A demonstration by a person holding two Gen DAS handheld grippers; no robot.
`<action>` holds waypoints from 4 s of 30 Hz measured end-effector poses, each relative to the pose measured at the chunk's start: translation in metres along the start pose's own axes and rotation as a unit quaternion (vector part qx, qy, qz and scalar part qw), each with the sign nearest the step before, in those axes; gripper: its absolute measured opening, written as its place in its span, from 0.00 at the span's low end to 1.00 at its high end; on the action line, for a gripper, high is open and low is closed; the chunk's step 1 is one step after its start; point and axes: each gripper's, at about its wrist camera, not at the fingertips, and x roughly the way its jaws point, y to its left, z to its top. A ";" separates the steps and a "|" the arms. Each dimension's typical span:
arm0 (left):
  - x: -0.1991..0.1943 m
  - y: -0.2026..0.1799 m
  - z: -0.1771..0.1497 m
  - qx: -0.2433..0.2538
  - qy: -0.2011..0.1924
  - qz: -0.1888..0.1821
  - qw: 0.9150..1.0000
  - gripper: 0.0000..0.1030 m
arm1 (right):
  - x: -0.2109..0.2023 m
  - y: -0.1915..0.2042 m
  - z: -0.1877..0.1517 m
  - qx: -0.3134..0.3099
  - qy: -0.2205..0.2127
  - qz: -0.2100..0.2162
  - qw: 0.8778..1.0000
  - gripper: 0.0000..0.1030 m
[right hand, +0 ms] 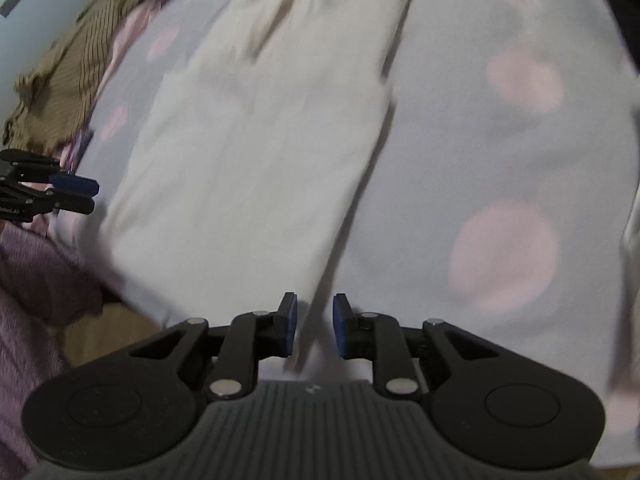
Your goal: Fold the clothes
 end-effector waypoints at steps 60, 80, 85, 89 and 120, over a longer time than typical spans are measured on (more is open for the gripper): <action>0.129 0.155 0.258 -0.042 -0.081 0.060 0.994 0.44 | 0.120 -0.088 0.322 -0.042 -0.114 -0.023 0.992 0.42; -0.017 0.076 0.222 0.061 -0.204 -0.009 0.977 0.05 | -0.035 -0.031 0.267 -0.132 -0.209 0.006 0.969 0.11; -0.067 0.035 0.180 0.110 -0.226 -0.018 0.968 0.05 | -0.086 -0.002 0.212 -0.165 -0.242 0.012 0.956 0.10; -0.094 0.004 0.141 0.147 -0.229 -0.026 0.962 0.04 | -0.115 0.013 0.166 -0.170 -0.258 0.023 0.951 0.10; 0.030 -0.068 -0.055 0.324 0.008 0.062 0.944 0.07 | 0.005 0.055 -0.024 -0.288 -0.038 -0.001 0.957 0.16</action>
